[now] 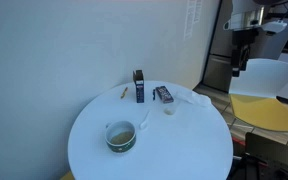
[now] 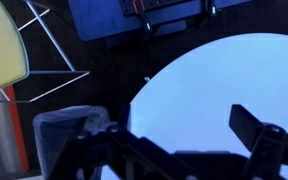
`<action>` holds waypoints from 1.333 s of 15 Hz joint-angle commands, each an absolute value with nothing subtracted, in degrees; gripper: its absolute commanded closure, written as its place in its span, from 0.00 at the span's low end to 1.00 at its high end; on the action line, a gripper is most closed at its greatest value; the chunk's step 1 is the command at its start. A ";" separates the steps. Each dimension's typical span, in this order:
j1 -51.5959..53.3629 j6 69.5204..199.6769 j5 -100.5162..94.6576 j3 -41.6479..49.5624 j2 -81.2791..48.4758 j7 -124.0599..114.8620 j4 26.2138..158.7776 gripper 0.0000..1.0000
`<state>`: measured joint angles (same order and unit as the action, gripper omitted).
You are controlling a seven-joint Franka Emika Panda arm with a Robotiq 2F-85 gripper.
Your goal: Put some of the things in the cup on the spoon
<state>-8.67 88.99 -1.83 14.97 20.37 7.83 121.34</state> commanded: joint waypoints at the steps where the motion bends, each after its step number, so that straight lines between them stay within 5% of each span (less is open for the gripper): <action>1: -9.43 88.84 -1.63 14.35 20.22 8.07 121.17 0.00; 9: -9.16 89.59 2.38 13.80 18.73 3.56 119.27 0.00; 20: -8.69 88.62 22.85 9.39 -6.34 -33.34 94.33 0.00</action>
